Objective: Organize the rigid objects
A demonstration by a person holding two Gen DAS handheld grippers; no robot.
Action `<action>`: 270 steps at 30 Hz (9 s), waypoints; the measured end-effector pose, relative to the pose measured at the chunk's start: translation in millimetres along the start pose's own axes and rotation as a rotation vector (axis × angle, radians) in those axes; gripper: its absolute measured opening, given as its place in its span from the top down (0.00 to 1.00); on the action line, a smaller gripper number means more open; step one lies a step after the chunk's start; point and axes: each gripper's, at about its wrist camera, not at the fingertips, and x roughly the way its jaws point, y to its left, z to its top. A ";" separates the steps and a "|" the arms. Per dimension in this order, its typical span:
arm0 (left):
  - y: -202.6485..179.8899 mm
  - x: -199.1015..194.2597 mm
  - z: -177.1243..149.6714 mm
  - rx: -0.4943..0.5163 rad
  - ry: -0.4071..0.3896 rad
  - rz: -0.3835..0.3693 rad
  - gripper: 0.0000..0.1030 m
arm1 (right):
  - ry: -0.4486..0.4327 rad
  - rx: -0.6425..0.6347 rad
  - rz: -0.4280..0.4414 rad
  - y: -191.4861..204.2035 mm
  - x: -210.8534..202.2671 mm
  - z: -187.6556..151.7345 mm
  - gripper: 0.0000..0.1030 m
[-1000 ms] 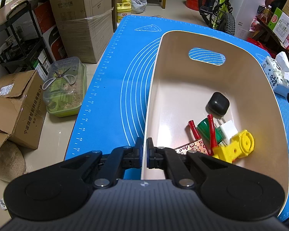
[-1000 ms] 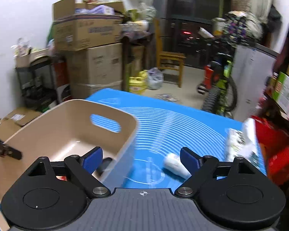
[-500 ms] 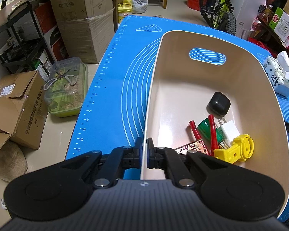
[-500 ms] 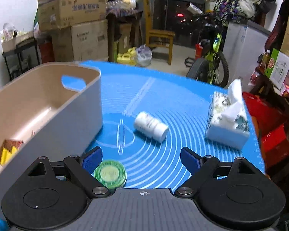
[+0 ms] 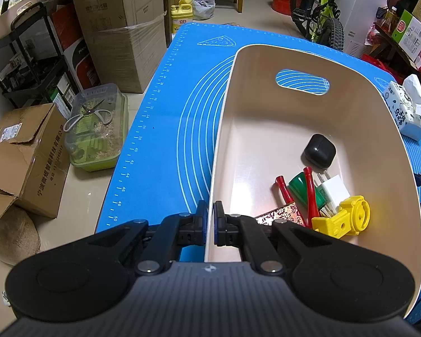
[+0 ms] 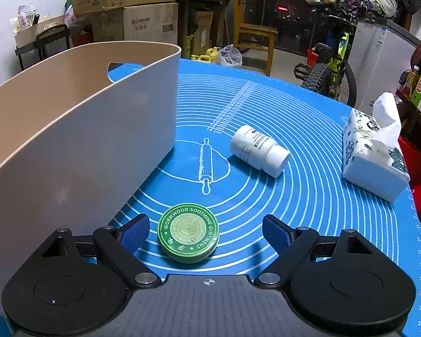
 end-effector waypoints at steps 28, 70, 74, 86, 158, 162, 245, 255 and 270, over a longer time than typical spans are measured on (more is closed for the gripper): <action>-0.2 0.3 -0.6 -0.004 0.001 -0.003 0.94 | -0.163 0.070 -0.061 3.3 -50.1 35.4 0.47; -0.4 0.8 0.5 0.005 -0.001 0.005 0.94 | 0.071 -0.256 0.079 153.7 -22.7 94.9 0.41; -1.2 0.6 0.5 0.006 -0.001 0.006 0.94 | 0.034 -0.241 0.080 150.0 -29.1 95.7 0.24; -0.9 0.6 0.5 0.008 -0.001 0.007 0.94 | -0.184 -0.007 -0.032 79.2 -72.0 116.2 0.08; -8.2 -0.3 0.4 0.015 0.001 0.020 0.93 | -0.172 0.153 -0.222 -26.6 -17.9 68.3 0.57; -8.5 -0.7 0.6 0.014 0.001 0.020 0.93 | -0.223 0.147 -0.220 -20.3 -49.9 75.6 0.57; -115.0 -188.8 -116.2 0.099 -0.350 0.038 0.18 | -0.190 0.175 -0.156 66.7 -308.6 -41.8 0.02; -128.2 -178.8 -159.8 0.125 -0.352 0.028 0.16 | -0.198 0.203 -0.186 72.4 -320.6 -86.7 0.02; -130.9 -143.9 -190.2 0.118 -0.340 0.052 0.16 | -0.247 0.228 -0.226 75.0 -305.6 -123.9 0.02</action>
